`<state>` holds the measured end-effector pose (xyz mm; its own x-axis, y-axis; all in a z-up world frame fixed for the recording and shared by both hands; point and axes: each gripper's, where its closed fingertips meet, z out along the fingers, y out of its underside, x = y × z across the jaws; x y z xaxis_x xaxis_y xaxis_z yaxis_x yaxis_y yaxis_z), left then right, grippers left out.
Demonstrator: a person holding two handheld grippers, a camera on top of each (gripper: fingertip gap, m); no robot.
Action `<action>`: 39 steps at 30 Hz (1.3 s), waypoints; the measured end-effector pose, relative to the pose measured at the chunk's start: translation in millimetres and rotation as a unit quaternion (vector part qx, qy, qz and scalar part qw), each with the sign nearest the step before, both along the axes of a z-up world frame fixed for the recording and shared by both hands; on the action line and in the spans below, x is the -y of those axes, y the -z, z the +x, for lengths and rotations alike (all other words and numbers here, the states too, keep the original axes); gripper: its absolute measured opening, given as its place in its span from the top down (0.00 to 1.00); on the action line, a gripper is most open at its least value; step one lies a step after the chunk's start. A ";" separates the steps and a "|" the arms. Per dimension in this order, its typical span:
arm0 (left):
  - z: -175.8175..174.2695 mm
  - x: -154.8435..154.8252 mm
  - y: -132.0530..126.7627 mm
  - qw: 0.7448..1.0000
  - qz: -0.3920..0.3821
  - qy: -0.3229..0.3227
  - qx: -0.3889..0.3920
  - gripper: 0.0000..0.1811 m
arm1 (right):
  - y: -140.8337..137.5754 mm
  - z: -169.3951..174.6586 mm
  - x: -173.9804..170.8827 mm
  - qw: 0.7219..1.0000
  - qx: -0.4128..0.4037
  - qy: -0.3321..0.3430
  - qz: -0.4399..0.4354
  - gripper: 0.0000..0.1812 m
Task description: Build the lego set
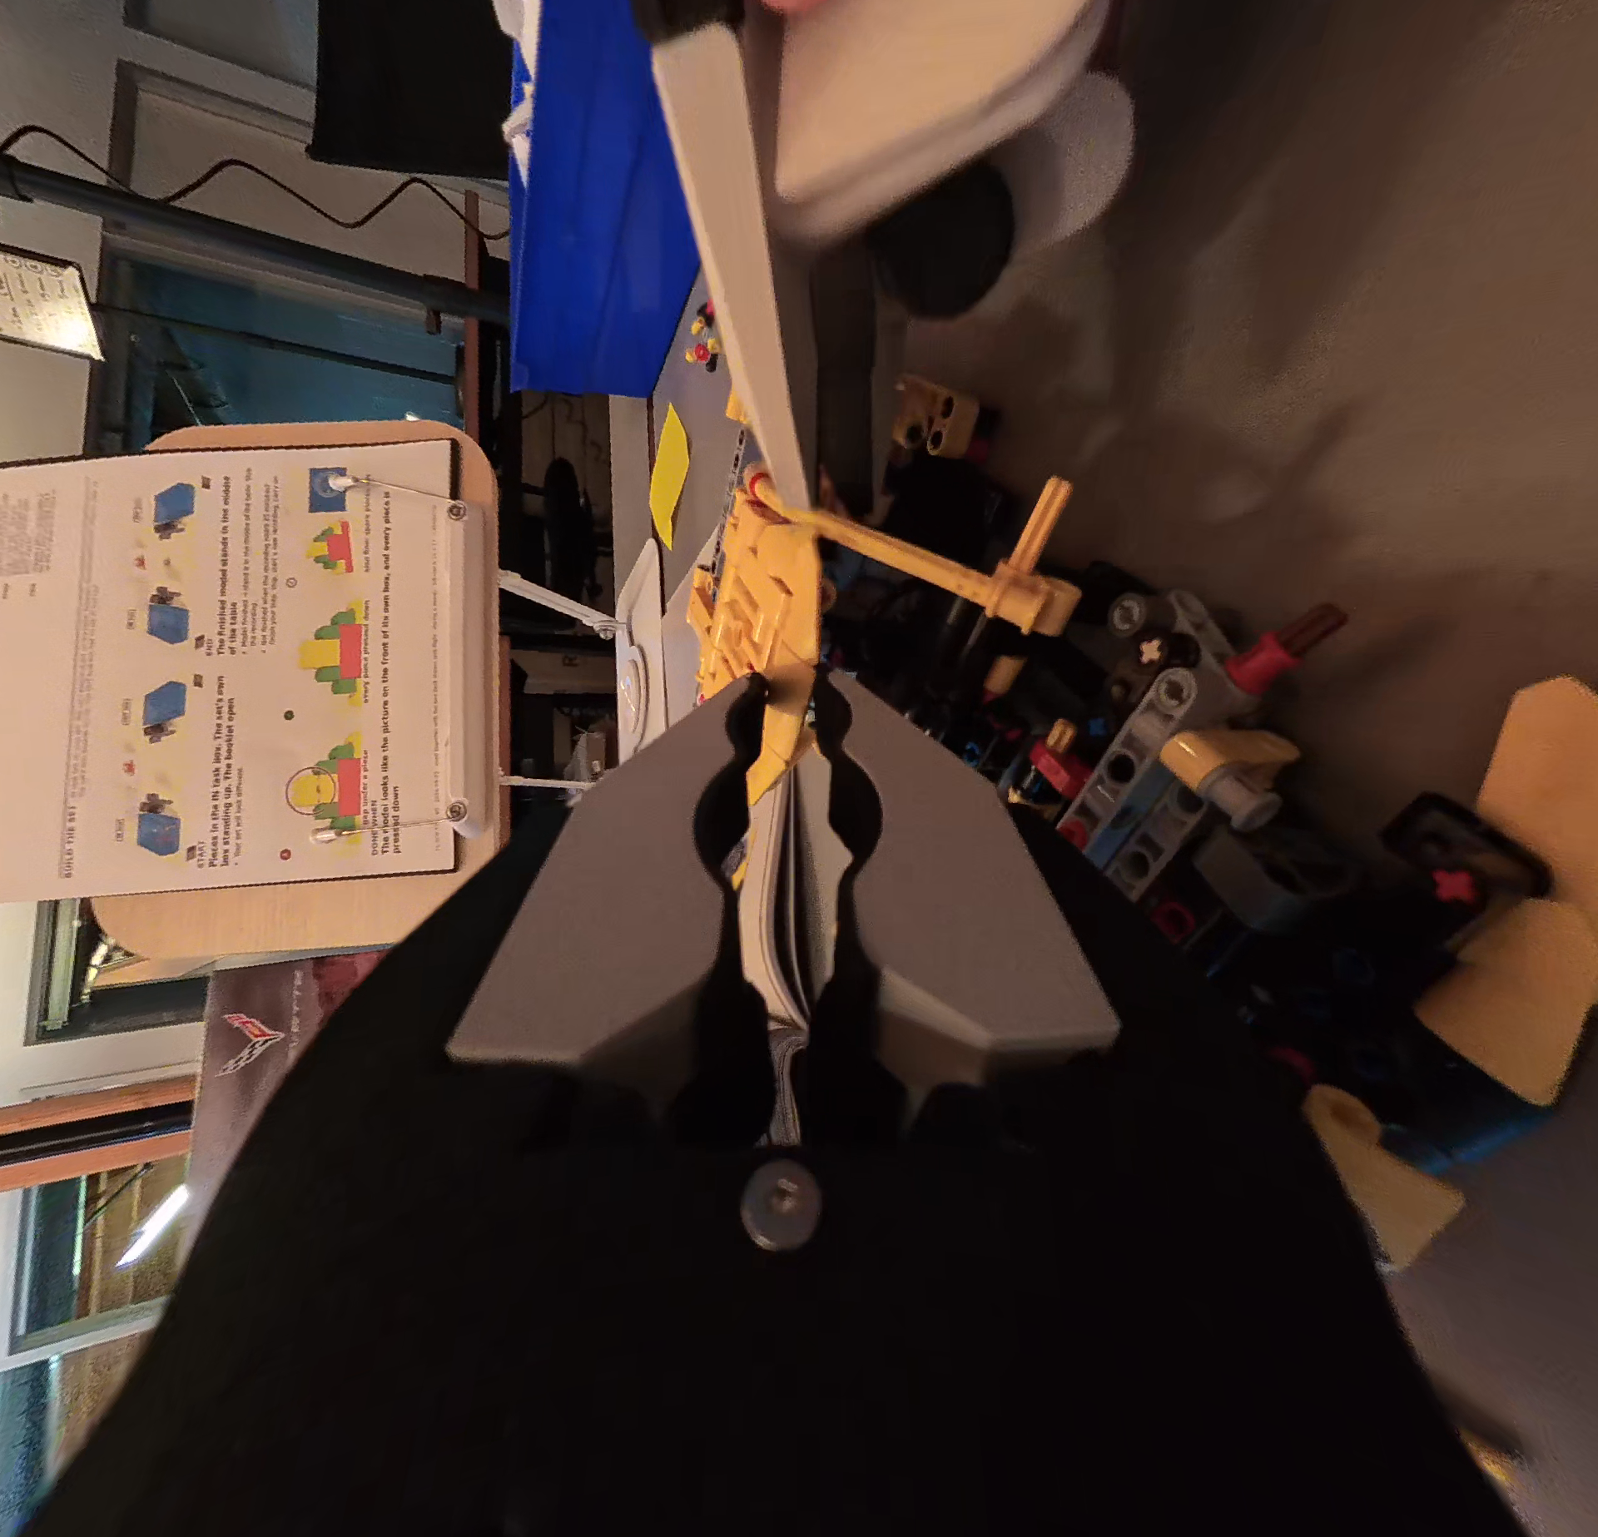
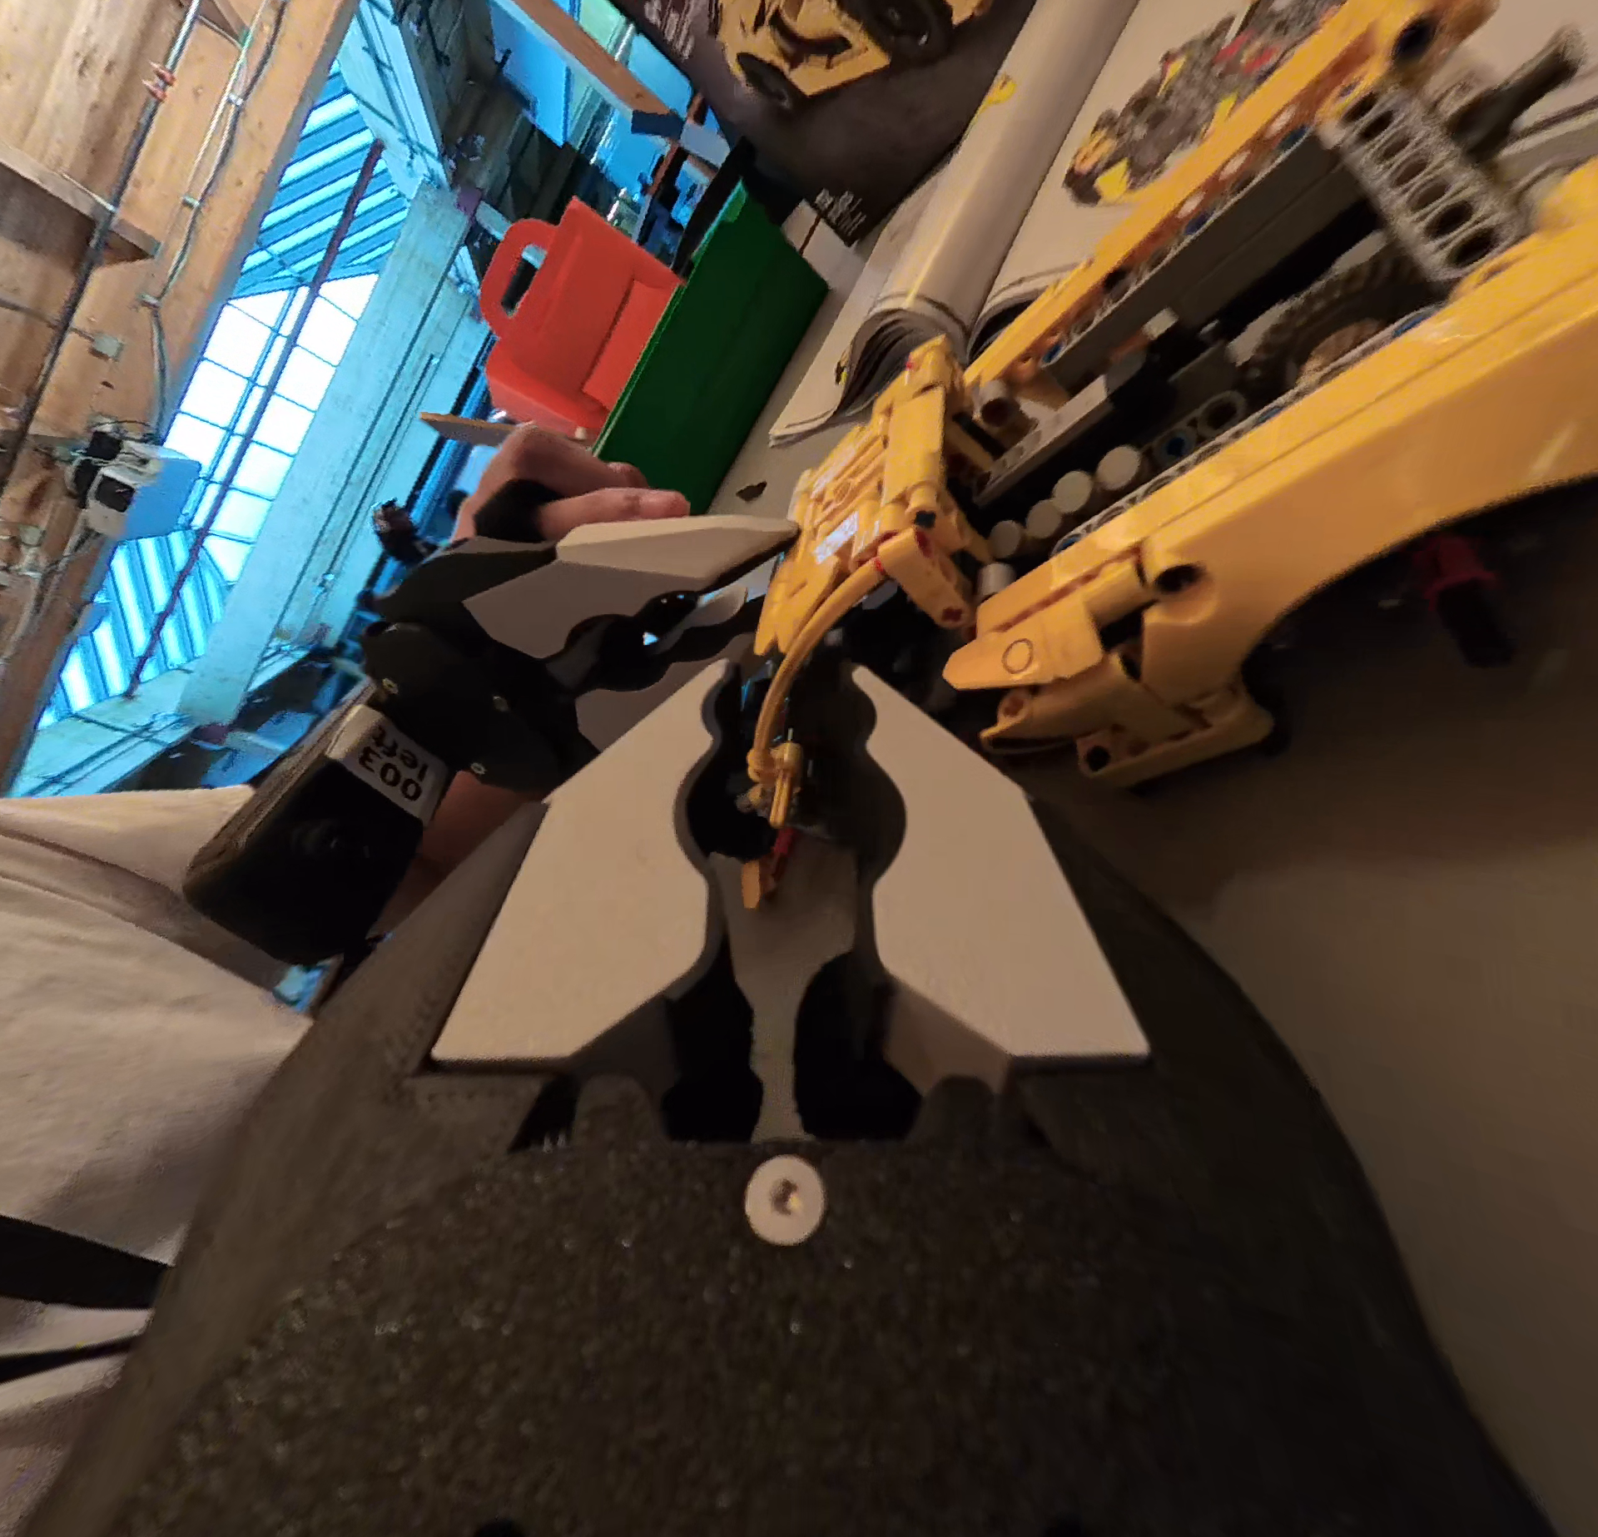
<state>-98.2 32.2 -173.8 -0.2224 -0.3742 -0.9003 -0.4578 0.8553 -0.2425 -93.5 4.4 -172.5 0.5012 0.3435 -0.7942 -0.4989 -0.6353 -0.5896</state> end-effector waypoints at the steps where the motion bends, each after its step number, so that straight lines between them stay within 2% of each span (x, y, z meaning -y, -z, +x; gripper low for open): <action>1: -0.3 0.2 0.0 1.000 -0.006 0.000 0.001 0.94 | -1.7 6.7 1.9 1.000 0.008 0.010 0.007 0.89; 4: -0.3 0.4 -0.1 1.000 -0.011 -0.001 0.005 0.94 | -8.4 14.1 5.4 1.000 0.005 0.015 0.026 0.95; 8: 0.6 0.9 -0.4 1.000 -0.012 -0.003 0.005 0.94 | -4.9 -2.1 5.6 0.999 0.020 -0.017 0.023 0.97; 11: 1.2 0.3 -0.5 1.000 -0.013 -0.010 0.006 0.94 | -4.0 -5.1 2.7 0.999 0.035 -0.013 0.027 0.99; 15: 0.9 0.3 -0.1 0.998 -0.064 -0.025 0.011 0.92 | -10.1 -2.2 5.6 0.999 0.008 -0.015 0.033 0.97; 17: -2.8 -2.0 -1.8 0.997 -0.076 -0.032 0.012 0.88 | -14.2 6.6 7.1 0.999 0.006 -0.002 0.044 0.97; 20: -16.9 -4.9 -10.4 0.988 -0.144 -0.049 0.034 0.87 | -15.4 21.5 8.4 0.998 0.016 0.016 0.055 0.95; 22: -32.9 -17.0 -18.2 0.973 -0.205 -0.084 0.068 0.87 | -16.8 28.3 7.3 0.998 0.015 0.029 0.061 0.94; 24: -52.8 -38.5 -22.8 0.946 -0.270 -0.133 0.118 0.87 | -18.5 27.9 7.3 0.997 0.005 0.030 0.065 0.93; 28: -84.7 -72.9 -25.5 0.864 -0.423 -0.191 0.197 0.87 | -19.2 24.4 7.9 0.997 0.023 0.031 0.074 0.93; 31: -91.4 -87.4 -35.8 0.800 -0.513 -0.193 0.245 0.87 | -18.1 20.7 8.2 0.996 0.040 0.029 0.078 0.93; 33: -94.3 -91.2 -41.9 0.769 -0.550 -0.185 0.267 0.87 | -17.0 20.0 7.7 0.995 0.052 0.030 0.079 0.93; 35: -97.5 -94.4 -43.9 0.761 -0.557 -0.185 0.276 0.87 | -16.5 19.4 7.6 0.995 0.054 0.029 0.078 0.93; 39: -101.7 -103.1 -37.2 0.785 -0.517 -0.209 0.271 0.87 | -15.9 21.2 6.6 0.995 0.051 0.035 0.075 0.93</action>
<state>-199.9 135.3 -136.6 0.4239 -0.9056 0.0112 -0.2368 -0.1228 -0.9638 -72.3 -2.2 -156.7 0.6036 0.4169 -0.6796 -0.4705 -0.5019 -0.7258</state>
